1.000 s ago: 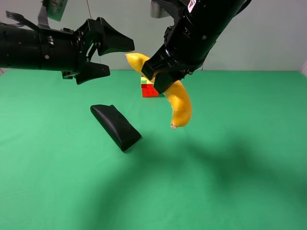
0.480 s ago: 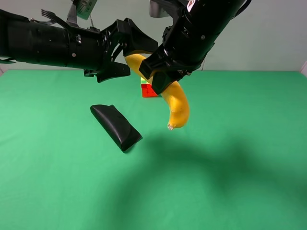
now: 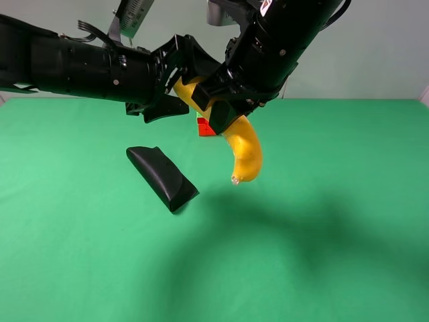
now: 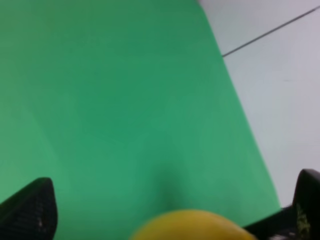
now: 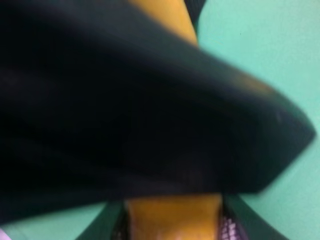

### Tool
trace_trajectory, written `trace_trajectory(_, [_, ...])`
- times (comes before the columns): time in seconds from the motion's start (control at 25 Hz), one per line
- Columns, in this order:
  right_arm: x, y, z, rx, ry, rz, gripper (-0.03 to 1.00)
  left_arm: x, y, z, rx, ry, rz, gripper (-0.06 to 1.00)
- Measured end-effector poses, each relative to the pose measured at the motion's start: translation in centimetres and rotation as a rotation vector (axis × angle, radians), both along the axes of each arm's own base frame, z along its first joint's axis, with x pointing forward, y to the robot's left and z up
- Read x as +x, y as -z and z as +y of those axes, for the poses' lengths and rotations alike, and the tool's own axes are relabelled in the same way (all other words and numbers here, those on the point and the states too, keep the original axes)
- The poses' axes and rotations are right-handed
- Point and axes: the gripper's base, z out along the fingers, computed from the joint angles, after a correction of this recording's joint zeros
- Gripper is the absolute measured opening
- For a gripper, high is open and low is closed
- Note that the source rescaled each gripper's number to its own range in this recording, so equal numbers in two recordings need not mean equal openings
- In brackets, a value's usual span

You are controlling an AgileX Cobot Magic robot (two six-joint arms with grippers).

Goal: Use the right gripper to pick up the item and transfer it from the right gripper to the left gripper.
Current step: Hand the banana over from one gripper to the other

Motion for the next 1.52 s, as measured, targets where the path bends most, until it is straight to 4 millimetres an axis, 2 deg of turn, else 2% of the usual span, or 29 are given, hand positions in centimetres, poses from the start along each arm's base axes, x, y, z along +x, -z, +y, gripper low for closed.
trace_trajectory(0.12, [0.01, -0.01, 0.02, 0.002, 0.001, -0.001, 0.0, -0.35, -0.02, -0.57, -0.018, -0.008, 0.042, 0.82])
trace_trajectory(0.48, [0.06, -0.04, 0.05, 0.007, 0.002, -0.007, 0.0, -0.3, 0.05, -0.55, -0.057, -0.068, 0.133, 0.65])
trace_trajectory(0.92, [0.11, 0.01, 0.1, 0.009, 0.003, -0.008, 0.0, -0.29, -0.15, -0.65, -0.099, -0.089, 0.184, 0.04])
trace_trajectory(1.52, [0.22, 0.23, 0.21, 0.008, 0.004, -0.004, 0.0, -0.39, -0.17, -0.76, -0.104, -0.083, 0.189, 0.02])
